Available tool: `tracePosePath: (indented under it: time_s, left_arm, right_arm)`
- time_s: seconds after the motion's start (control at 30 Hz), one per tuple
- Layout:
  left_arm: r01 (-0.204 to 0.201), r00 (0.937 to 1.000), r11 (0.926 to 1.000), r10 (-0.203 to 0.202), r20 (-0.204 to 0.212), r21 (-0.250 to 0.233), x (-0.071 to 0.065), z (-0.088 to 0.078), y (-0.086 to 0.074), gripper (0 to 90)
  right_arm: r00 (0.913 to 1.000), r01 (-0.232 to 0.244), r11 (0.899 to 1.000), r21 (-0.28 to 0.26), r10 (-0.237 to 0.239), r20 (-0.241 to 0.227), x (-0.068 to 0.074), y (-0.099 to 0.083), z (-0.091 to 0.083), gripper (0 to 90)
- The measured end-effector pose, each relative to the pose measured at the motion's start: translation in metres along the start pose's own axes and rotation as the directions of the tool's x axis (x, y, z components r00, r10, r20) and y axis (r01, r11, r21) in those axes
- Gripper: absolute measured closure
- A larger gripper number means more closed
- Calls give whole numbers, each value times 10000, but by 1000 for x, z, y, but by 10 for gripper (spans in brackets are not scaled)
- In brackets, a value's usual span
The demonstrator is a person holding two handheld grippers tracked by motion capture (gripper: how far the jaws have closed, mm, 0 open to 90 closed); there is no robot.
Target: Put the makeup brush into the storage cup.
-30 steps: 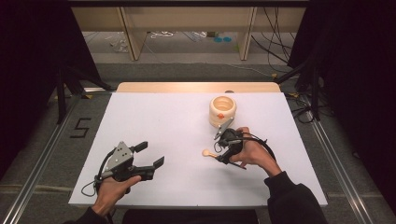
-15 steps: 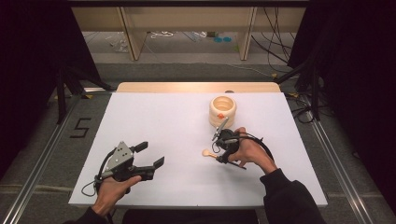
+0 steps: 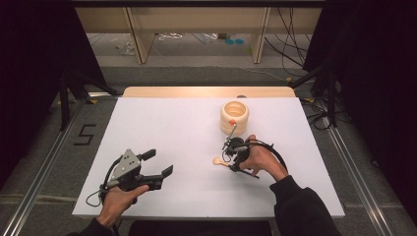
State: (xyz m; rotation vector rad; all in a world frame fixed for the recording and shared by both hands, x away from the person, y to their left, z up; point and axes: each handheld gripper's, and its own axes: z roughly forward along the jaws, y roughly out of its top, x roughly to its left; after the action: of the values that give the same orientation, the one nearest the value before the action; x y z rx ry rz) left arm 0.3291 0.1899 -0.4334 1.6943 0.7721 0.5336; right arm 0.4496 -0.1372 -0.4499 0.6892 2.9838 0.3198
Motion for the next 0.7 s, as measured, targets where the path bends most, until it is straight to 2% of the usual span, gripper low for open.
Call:
tracePosePath:
  time_s: [0.27, 0.33, 0.4, 0.43, 0.6, 0.63, 0.67, 0.7]
  left_arm:
    - [-4, 10000, 10000, 4, 4, 52, 0, 0, 0, 170]
    - [0, 10000, 10000, 0, 5, 43, 0, 0, 0, 170]
    - [-9, 10000, 10000, 9, 9, 44, 0, 0, 0, 170]
    - [0, 10000, 10000, 0, 9, 43, 0, 0, 0, 170]
    - [-3, 10000, 10000, 3, 8, 44, 0, 0, 0, 170]
    - [18, 10000, 10000, -18, 9, 36, 0, 0, 0, 170]
    - [13, 10000, 10000, -13, 6, 29, 0, 0, 0, 171]
    - [-4, 10000, 10000, 4, 6, 32, 0, 0, 0, 170]
  right_arm:
    - [10000, 11, 9996, 265, -9, -57, 0, 3, 4, 684]
    - [9997, 256, 9990, 373, -257, 21, -2, 4, 5, 700]
    - [9999, 145, 9990, 429, -145, 7, 0, 5, 6, 717]
    - [9999, 60, 9991, 422, -54, -153, 0, 6, 6, 728]
    - [9998, 190, 9977, 657, -192, 30, 0, 8, 6, 772]
    - [10000, 59, 9974, 714, -56, -43, 1, 10, 6, 778]
    - [9999, 155, 9968, 790, -154, -17, 0, 10, 6, 786]
    - [9987, 496, 9960, 741, -502, 62, -3, 10, 7, 792]
